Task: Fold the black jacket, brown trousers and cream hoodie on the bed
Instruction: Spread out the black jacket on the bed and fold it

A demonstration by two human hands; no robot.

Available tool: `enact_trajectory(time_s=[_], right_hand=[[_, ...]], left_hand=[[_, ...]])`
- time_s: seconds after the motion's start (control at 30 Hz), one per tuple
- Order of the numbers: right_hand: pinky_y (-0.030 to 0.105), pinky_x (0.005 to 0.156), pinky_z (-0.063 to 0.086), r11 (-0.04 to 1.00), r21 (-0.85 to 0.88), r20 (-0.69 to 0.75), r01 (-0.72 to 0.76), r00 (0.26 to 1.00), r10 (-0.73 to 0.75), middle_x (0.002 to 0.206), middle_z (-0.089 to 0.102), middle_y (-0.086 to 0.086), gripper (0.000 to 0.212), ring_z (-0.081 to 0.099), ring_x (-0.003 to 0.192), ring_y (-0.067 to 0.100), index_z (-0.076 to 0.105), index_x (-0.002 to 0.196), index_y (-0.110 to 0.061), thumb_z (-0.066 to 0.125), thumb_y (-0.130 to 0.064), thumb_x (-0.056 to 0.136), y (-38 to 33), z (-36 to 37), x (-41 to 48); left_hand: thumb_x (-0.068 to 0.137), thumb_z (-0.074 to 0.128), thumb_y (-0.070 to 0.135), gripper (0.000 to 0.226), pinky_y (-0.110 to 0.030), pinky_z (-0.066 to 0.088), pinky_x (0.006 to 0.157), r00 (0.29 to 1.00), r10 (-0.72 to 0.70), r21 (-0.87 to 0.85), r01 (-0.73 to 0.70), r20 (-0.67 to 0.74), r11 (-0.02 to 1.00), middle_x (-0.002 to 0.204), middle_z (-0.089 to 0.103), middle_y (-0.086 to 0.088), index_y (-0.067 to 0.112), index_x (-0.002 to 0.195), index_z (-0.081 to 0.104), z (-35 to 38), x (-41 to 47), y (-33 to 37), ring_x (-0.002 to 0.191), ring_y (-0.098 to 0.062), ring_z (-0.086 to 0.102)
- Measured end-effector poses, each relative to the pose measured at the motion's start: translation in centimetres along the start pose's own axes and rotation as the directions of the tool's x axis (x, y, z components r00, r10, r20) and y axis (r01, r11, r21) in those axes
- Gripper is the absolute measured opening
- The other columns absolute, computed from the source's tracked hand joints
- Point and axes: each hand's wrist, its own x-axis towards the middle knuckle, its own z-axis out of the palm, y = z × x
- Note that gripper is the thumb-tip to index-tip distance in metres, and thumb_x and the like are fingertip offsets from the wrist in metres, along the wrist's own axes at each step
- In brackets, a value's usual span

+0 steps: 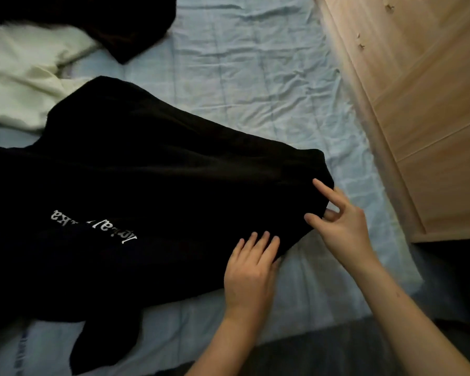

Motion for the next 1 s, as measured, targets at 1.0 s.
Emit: enact_trajectory(time_s=[1.0], right_hand=[[0.044, 0.119, 0.025, 0.775, -0.515, 0.31, 0.367, 0.922, -0.231, 0.151, 0.041, 0.004, 0.056, 0.03, 0.143, 0.024, 0.05, 0.144, -0.023, 0.05, -0.031, 0.089, -2.8, 11.6, 13.5]], left_hand=[[0.095, 0.059, 0.018, 0.046, -0.049, 0.034, 0.112, 0.997, -0.076, 0.149, 0.079, -0.026, 0.986, 0.141, 0.051, -0.019, 0.006, 0.139, 0.052, -10.9, 18.2, -18.8, 0.131, -0.037, 0.046]])
